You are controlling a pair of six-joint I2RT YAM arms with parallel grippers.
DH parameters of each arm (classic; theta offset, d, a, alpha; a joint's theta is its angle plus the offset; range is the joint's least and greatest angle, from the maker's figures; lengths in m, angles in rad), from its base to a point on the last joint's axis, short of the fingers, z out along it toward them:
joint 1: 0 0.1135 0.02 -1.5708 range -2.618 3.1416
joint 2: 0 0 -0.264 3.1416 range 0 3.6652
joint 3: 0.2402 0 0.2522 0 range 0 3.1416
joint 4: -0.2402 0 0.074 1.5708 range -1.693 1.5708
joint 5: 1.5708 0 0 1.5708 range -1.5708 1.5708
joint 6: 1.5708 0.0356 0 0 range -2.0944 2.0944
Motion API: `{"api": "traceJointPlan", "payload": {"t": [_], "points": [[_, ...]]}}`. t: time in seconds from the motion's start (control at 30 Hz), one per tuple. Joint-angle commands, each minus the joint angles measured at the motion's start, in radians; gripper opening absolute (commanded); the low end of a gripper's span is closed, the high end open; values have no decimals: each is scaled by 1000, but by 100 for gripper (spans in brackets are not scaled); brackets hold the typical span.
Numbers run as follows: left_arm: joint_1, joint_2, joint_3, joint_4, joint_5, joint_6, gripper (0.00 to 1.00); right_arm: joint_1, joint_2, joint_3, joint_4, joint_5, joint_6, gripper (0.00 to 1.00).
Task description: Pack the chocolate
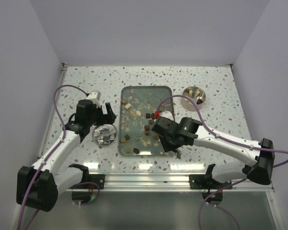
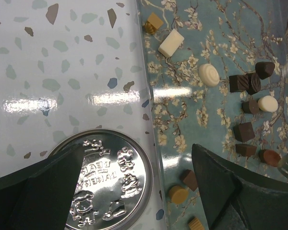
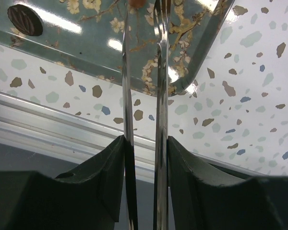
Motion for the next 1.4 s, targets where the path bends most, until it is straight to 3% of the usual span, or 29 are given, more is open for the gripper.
{"api": "traceJointPlan", "payload": {"t": [0.0,1.17,1.37], "points": [[4,-20,-7,27,16,4,100,4,-20,22,-9,35,36,41],[4,-51,-22,15,4,1,100,4,89,7,72,29,-48,40],[5,-52,-27,18,-1,1,100,4,103,31,48,49,-50,32]]}}
